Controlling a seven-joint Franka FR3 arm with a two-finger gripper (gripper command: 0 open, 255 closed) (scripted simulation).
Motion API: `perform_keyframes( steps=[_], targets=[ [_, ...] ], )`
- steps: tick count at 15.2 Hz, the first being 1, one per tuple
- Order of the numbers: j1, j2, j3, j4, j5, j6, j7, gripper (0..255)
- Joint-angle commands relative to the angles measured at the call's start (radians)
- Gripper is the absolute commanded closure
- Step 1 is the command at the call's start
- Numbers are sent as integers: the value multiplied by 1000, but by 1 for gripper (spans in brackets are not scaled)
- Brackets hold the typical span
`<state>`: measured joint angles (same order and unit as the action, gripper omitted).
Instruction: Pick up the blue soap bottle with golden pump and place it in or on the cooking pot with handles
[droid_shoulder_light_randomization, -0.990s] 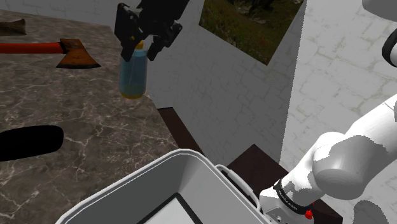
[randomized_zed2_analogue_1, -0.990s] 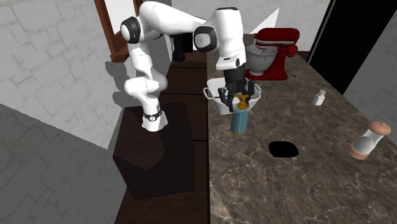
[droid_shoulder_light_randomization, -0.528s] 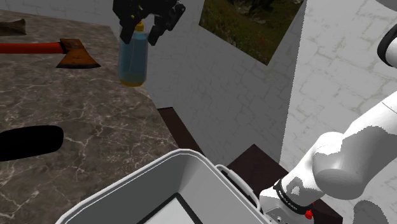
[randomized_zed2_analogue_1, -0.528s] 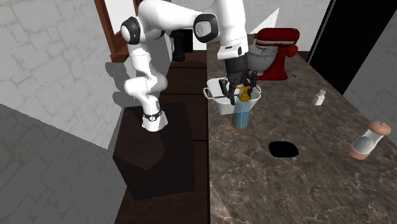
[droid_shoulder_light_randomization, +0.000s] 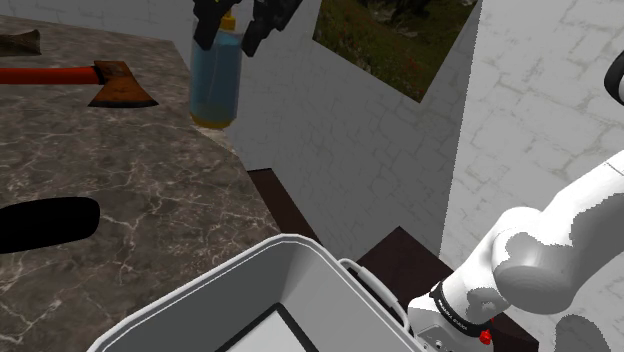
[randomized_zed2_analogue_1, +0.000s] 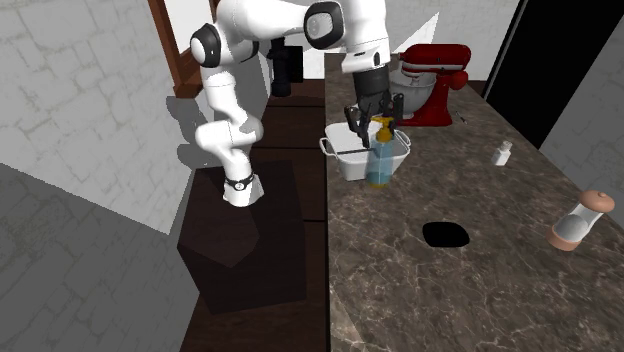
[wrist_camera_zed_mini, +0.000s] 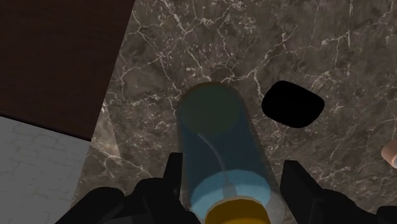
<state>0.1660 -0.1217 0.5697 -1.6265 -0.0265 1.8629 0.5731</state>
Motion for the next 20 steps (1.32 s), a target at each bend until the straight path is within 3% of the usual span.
perform_keyframes(
  steps=[1, 10, 20],
  targets=[
    [14, -39, 13, -19, 14, -15, 26, 255],
    [85, -213, 73, -115, 85, -69, 149, 255],
    [151, -317, 192, -101, 130, -165, 329, 255]
  ],
)
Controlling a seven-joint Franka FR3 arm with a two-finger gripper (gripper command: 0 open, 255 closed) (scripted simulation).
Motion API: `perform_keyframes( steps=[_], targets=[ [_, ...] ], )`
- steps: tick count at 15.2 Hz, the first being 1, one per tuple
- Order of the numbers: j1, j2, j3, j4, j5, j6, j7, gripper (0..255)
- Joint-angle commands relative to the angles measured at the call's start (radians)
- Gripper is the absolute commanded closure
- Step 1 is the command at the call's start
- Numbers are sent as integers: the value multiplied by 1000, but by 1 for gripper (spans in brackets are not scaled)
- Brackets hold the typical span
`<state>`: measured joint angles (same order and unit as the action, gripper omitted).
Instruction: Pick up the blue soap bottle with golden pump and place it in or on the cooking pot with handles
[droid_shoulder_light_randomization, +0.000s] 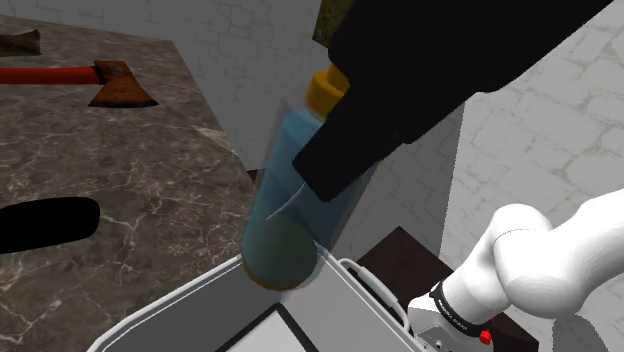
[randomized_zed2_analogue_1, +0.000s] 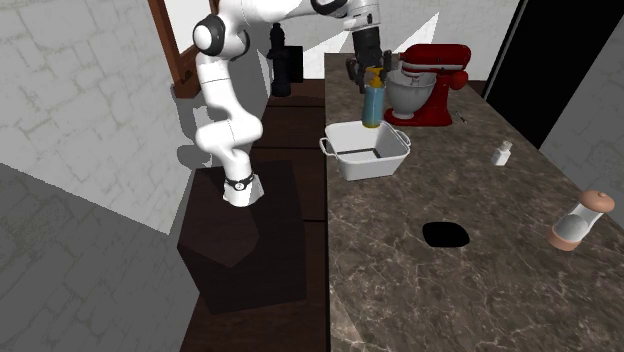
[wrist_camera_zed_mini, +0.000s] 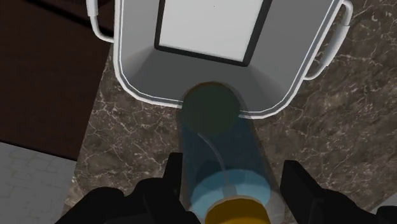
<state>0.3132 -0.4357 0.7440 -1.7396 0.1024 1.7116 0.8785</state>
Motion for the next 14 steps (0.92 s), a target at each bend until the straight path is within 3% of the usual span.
perform_keyframes(
  steps=[1, 4, 14],
  targets=[
    [8, -8, 33, 20, 4, -25, 44, 255],
    [16, -16, 83, 50, 9, -56, 104, 255],
    [51, -77, 69, -133, 46, 74, 96, 255]
  ],
)
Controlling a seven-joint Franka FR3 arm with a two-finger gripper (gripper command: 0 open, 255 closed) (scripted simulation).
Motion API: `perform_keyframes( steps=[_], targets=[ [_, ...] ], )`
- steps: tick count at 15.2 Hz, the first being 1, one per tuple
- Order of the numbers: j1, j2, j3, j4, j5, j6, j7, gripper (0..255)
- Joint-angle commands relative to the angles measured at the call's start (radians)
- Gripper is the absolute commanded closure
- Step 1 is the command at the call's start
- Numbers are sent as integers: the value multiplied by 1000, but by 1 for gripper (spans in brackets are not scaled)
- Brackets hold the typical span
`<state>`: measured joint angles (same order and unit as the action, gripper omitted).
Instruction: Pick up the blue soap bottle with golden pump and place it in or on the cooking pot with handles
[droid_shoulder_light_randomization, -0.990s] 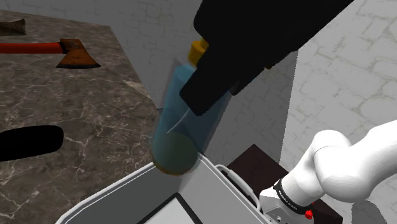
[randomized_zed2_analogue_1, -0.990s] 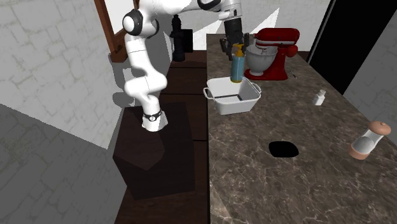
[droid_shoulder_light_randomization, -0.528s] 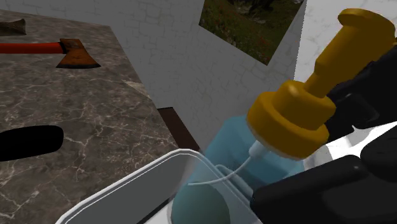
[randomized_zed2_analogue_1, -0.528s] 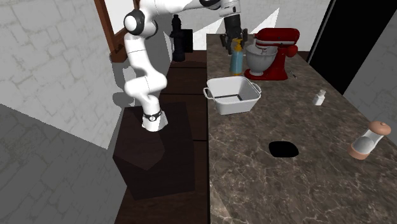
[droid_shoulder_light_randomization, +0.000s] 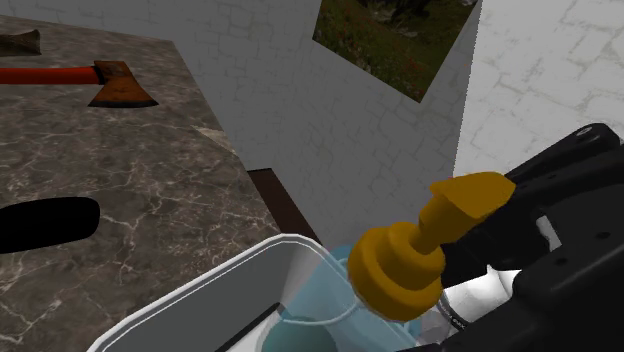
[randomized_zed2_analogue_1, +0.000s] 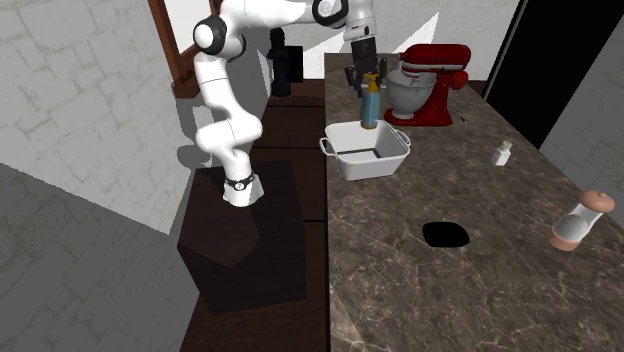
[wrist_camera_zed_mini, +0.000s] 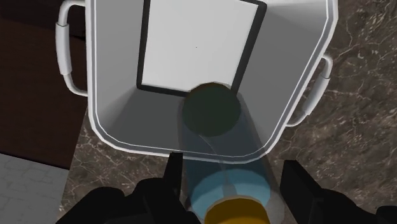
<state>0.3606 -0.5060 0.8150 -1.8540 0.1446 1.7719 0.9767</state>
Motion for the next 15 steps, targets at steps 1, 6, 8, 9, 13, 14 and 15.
perform_keyframes(
  steps=[1, 6, 8, 9, 13, 14, 15],
  targets=[
    [7, -11, -2, -36, 7, 27, -2, 255],
    [19, -29, 2, -116, 20, 90, -1, 255],
    [24, -35, 5, -146, 25, 115, 0, 255],
    [25, -36, 6, -155, 27, 123, 1, 255],
    [25, -37, 6, -155, 27, 123, 1, 255],
    [25, -37, 6, -155, 27, 123, 1, 255],
    [25, -37, 6, -155, 27, 123, 1, 255]
  ],
)
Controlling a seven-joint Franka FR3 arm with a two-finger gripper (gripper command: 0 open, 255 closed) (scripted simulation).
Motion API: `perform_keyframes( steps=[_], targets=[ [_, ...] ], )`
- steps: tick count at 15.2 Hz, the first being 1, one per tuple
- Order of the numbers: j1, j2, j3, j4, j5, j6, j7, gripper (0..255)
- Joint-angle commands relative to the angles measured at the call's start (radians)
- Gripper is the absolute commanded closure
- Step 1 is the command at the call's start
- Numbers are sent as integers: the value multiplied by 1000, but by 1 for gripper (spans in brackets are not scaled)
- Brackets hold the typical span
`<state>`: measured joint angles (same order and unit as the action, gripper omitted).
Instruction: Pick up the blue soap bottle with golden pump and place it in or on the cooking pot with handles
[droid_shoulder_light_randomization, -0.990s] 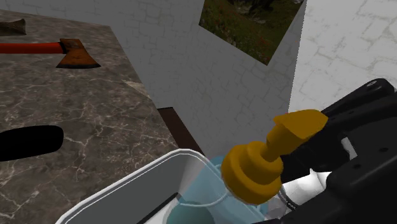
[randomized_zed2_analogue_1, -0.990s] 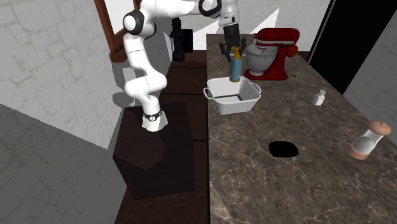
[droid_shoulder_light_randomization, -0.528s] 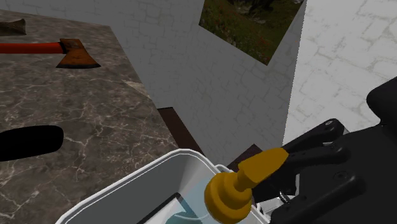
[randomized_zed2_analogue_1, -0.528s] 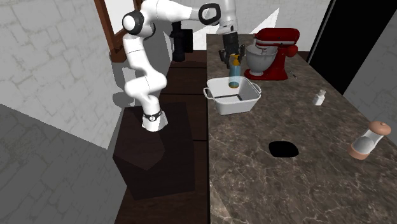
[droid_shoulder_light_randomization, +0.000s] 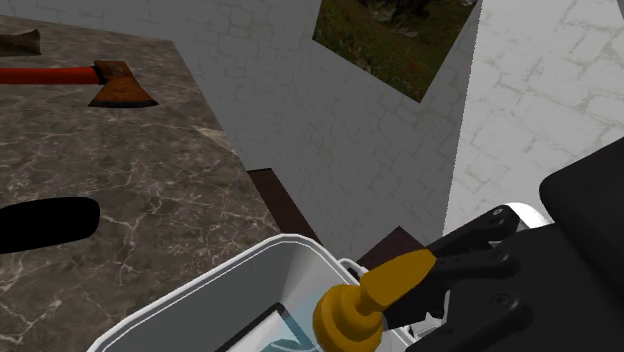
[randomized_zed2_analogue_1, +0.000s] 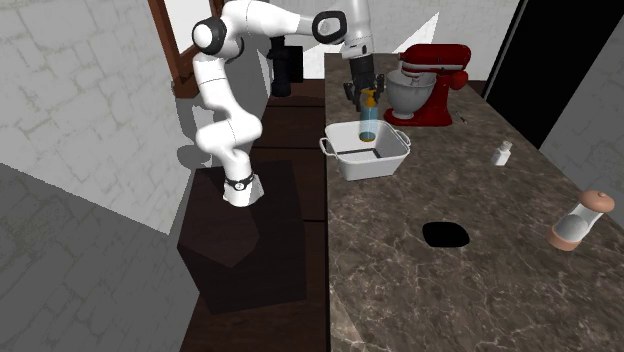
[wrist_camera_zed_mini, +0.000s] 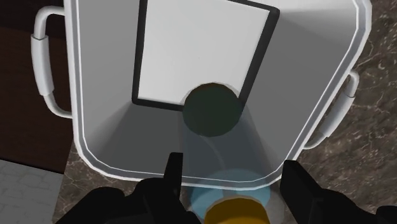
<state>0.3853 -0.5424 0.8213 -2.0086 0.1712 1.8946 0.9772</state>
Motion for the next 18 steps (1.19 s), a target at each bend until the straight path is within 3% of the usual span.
perform_keyframes(
  steps=[1, 2, 7, 11, 18],
  targets=[
    [0, 0, 0, 0, 0, 0, 0, 255],
    [0, 0, 0, 0, 0, 0, 0, 0],
    [0, 0, 0, 0, 0, 0, 0, 0],
    [5, -9, -24, 117, -4, -126, 1, 0],
    [5, -9, -24, 117, -4, -126, 1, 0]
  ],
)
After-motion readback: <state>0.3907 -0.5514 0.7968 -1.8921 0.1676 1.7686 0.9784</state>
